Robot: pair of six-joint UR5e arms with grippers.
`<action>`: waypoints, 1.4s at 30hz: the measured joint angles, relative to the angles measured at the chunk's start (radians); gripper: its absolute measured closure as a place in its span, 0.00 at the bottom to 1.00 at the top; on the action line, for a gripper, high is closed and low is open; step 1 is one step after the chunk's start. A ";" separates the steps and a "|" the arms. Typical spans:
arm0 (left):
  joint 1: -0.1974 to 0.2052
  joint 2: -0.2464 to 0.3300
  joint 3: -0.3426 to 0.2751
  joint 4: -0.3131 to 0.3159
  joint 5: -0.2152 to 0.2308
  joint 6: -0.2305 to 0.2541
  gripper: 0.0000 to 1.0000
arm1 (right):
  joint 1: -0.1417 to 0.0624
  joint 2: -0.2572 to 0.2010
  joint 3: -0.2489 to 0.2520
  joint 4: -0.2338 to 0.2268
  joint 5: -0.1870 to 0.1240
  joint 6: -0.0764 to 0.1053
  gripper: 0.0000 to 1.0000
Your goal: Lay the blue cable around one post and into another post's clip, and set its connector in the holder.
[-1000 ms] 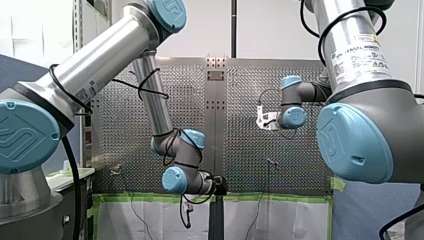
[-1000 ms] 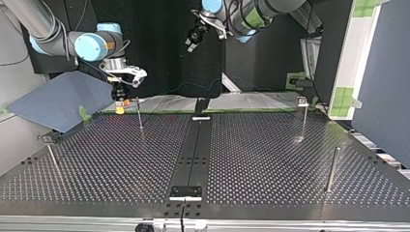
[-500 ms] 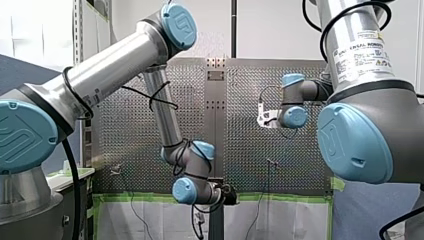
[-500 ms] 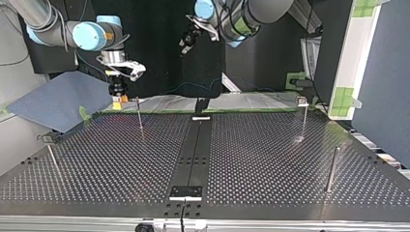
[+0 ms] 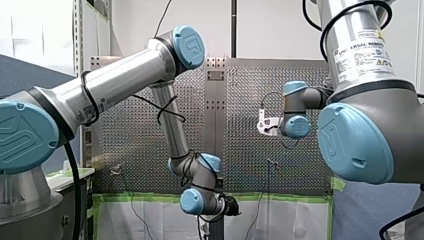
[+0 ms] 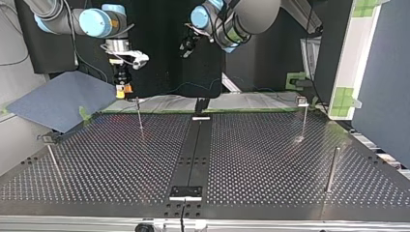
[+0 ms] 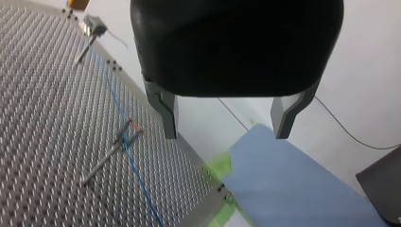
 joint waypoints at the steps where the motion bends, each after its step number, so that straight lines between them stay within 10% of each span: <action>1: 0.002 -0.008 0.008 -0.007 0.001 -0.008 0.04 | 0.003 0.000 0.011 -0.011 0.006 0.000 0.00; 26: -0.013 -0.239 0.239 -0.166 -0.088 -0.209 0.06 | 0.040 -0.001 0.048 -0.087 0.036 0.003 0.00; 42: -0.089 -0.377 0.377 -0.062 -0.038 -0.259 0.06 | 0.047 0.000 0.048 -0.114 0.034 0.007 0.00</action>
